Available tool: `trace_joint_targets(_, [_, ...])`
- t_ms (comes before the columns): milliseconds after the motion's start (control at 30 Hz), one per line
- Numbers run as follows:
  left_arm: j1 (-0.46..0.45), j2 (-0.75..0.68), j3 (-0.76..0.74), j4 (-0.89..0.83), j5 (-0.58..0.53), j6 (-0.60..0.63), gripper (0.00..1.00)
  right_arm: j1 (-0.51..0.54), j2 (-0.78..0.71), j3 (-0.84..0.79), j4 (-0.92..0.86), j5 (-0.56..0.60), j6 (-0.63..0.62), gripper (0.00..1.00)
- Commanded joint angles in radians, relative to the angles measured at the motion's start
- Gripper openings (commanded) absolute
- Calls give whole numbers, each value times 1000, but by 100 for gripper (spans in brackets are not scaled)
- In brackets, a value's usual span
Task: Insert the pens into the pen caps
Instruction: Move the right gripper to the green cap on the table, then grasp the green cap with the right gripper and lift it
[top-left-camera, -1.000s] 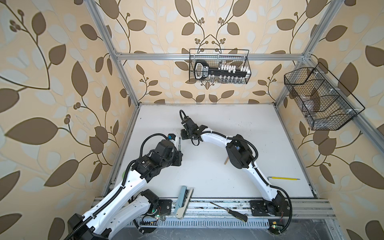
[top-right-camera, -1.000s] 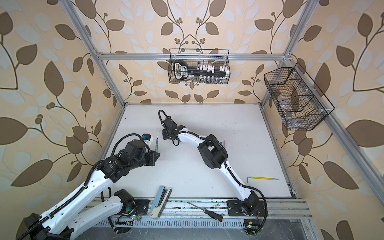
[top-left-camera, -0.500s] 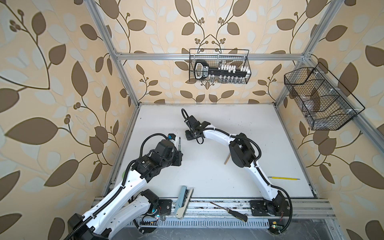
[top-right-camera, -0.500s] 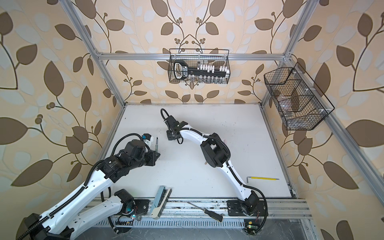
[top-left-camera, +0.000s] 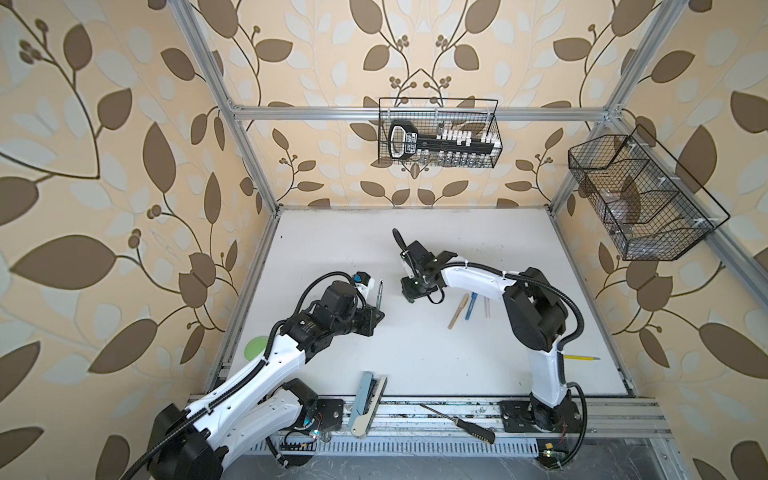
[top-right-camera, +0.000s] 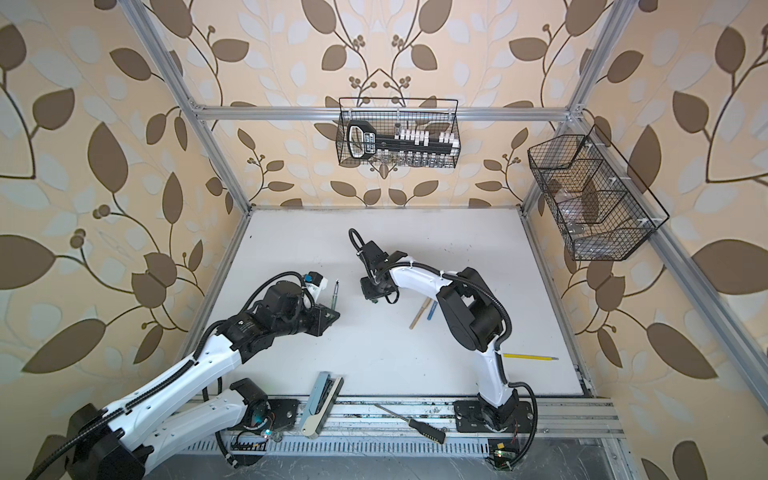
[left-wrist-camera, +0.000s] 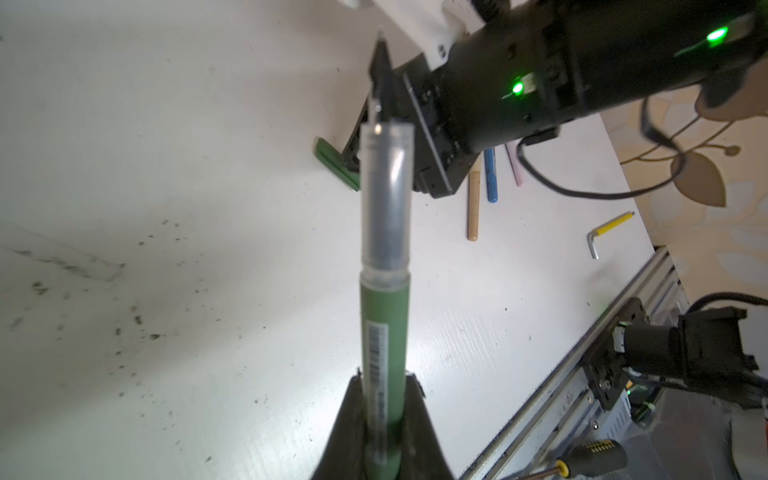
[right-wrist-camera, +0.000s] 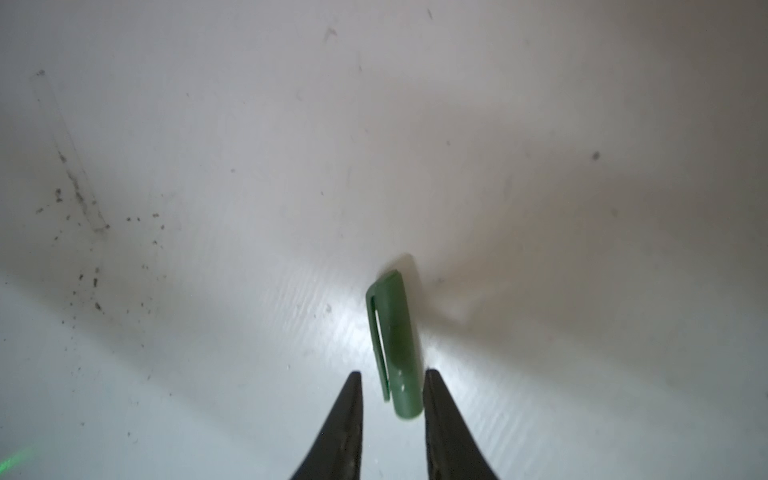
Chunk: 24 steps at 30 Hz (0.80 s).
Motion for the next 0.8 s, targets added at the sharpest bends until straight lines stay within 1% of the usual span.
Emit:
trace_joint_targets(0, [-23,58,12,136,110,107,1,-31,-113,-101,52,-53,10,34])
trace_joint_targets(100, [-29,108,41,141,132,147,0,-72,-187,-171,114,-119,-6,37])
trace_joint_targets(167, [-29,123,61,134,142,166,0,-90,-183,-164,113,-142,-47,36])
trace_joint_targets(300, [-30,120,72,125,149,187,0,-82,-75,-41,-3,-126,-195,36])
trace_joint_targets(367, [-30,109,72,117,145,183,1,-76,-14,17,-38,-134,-231,36])
trace_joint_targets(500, [-29,69,51,117,138,160,2,-76,66,89,-73,-182,-268,36])
trace_joint_targets(767, [-30,-9,24,78,93,145,3,-66,128,137,-89,-182,-284,35])
